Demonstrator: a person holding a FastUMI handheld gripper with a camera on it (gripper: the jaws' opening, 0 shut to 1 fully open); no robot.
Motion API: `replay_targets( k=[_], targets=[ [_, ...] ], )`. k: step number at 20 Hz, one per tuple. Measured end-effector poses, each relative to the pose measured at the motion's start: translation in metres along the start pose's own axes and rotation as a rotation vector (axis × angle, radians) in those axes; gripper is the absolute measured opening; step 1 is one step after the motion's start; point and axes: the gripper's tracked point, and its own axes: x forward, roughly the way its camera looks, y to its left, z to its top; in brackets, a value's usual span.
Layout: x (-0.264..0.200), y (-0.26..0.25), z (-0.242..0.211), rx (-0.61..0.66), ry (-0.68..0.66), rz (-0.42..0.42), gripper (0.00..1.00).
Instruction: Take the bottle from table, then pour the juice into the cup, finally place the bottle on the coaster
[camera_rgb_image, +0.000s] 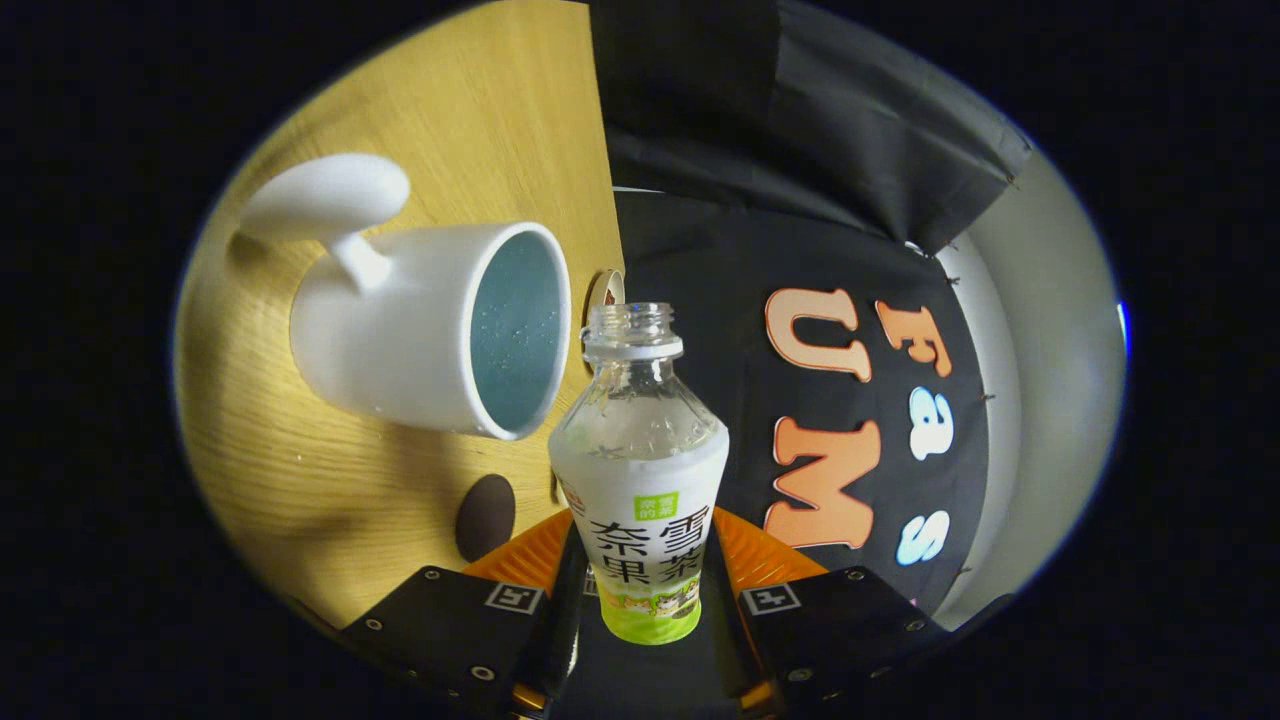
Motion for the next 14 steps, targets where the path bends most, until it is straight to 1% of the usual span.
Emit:
replay_targets(
  k=[4, 6, 8, 10, 12, 14],
  targets=[
    [0.001, 0.012, 0.008, 0.274, 0.036, 0.084, 0.58],
    [0.004, 0.009, 0.007, 0.402, 0.063, 0.105, 0.58],
    [0.01, 0.006, 0.004, 0.556, 0.083, 0.121, 0.58],
    [0.017, -0.005, -0.001, 0.693, 0.089, 0.108, 0.58],
    [0.023, -0.021, -0.009, 0.777, 0.092, 0.045, 0.58],
    [0.031, -0.023, -0.016, 0.863, 0.105, 0.03, 0.58]
  ],
)
